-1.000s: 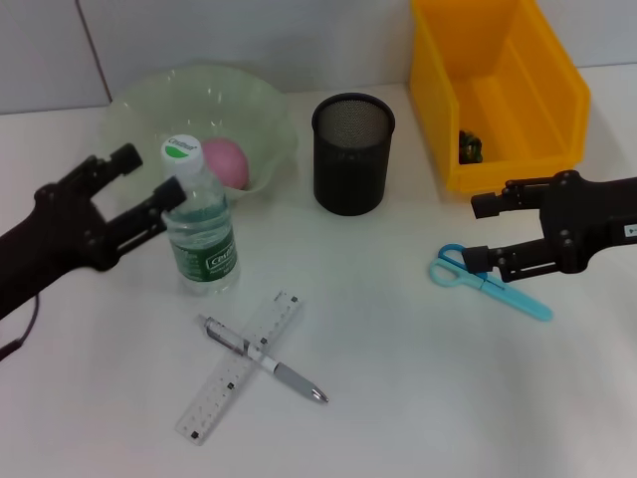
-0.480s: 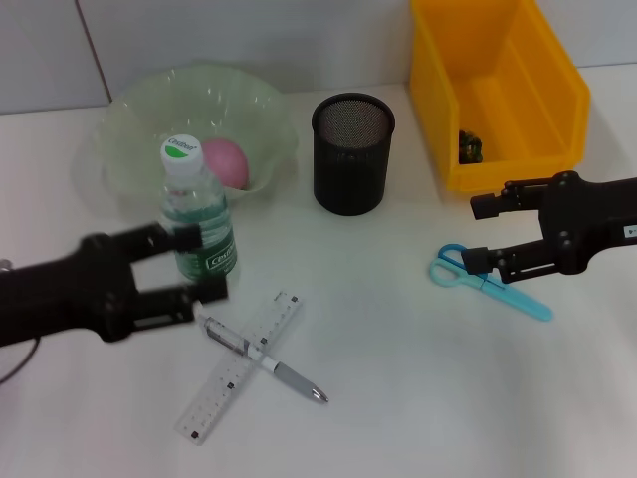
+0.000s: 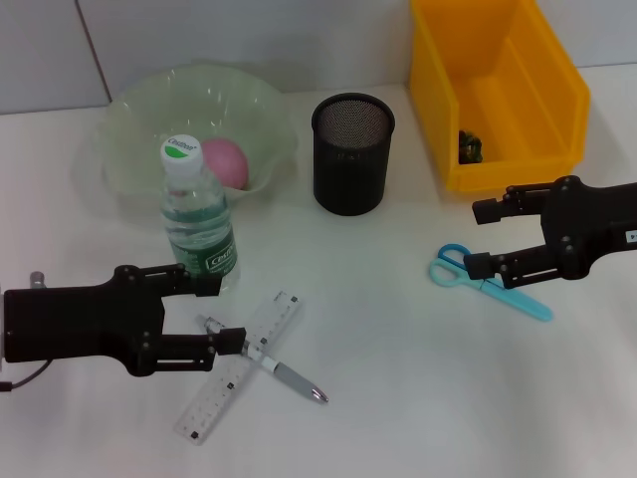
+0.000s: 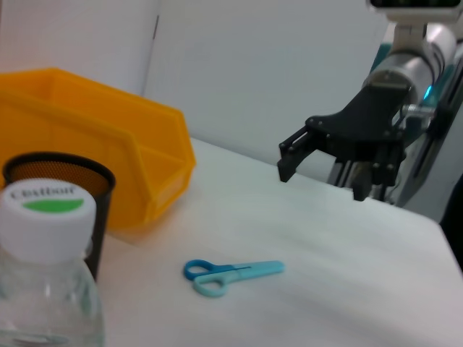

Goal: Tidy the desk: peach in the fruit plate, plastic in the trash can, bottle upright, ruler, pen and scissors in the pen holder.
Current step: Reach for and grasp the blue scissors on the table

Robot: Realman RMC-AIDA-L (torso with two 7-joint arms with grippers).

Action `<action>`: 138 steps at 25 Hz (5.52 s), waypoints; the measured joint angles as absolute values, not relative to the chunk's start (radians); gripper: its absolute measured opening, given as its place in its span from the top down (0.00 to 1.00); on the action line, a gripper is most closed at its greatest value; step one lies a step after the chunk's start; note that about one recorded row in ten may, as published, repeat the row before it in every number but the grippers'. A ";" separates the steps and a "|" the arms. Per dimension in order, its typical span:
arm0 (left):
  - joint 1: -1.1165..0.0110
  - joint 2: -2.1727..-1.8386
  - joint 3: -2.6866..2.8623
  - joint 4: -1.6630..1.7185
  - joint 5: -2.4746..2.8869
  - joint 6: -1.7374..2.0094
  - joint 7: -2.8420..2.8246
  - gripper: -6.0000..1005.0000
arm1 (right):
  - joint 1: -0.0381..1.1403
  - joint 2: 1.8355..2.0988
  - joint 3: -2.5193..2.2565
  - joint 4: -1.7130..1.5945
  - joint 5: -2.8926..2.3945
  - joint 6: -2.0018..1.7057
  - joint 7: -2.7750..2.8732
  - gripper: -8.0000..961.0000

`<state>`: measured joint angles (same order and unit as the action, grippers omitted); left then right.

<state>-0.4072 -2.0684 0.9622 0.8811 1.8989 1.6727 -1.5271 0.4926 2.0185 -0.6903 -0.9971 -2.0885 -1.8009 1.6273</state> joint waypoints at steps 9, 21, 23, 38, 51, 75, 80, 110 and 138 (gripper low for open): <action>-0.373 -2.075 0.962 0.805 1.799 1.651 -1.273 0.20 | 0.495 2.018 -0.687 -0.997 -2.089 -1.799 1.627 0.15; -0.381 -2.074 0.973 0.696 1.757 1.584 -1.189 0.20 | 0.499 2.017 -0.685 -0.997 -2.098 -1.793 1.636 0.15; -0.386 -2.072 0.975 0.695 1.760 1.582 -1.205 0.20 | 0.506 2.016 -0.686 -0.999 -2.119 -1.793 1.648 0.15; -0.401 -2.075 0.987 0.688 1.755 1.594 -1.221 0.20 | 0.631 2.025 -0.902 -1.310 -2.451 -1.829 2.106 0.15; -0.405 -2.071 0.978 0.664 1.744 1.592 -1.220 0.20 | 0.755 2.076 -1.053 -1.272 -2.778 -1.773 2.319 0.15; -0.404 -2.070 0.980 0.664 1.742 1.595 -1.221 0.20 | 0.835 2.077 -1.171 -0.966 -2.825 -1.530 2.380 0.17; -0.400 -2.071 0.979 0.664 1.743 1.595 -1.221 0.20 | 0.845 2.078 -1.192 -0.928 -2.825 -1.496 2.380 0.18; -0.396 -2.071 0.979 0.663 1.740 1.595 -1.217 0.20 | 0.867 2.078 -1.228 -0.842 -2.824 -1.428 2.380 0.23; -0.396 -2.071 0.979 0.663 1.739 1.595 -1.220 0.20 | 0.867 2.080 -1.235 -0.817 -2.826 -1.406 2.381 0.54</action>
<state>-0.3956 -2.0708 0.9786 0.6626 1.7395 1.5952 -1.2196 0.8666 2.0798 -1.2347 -0.8169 -2.8260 -1.4059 2.3806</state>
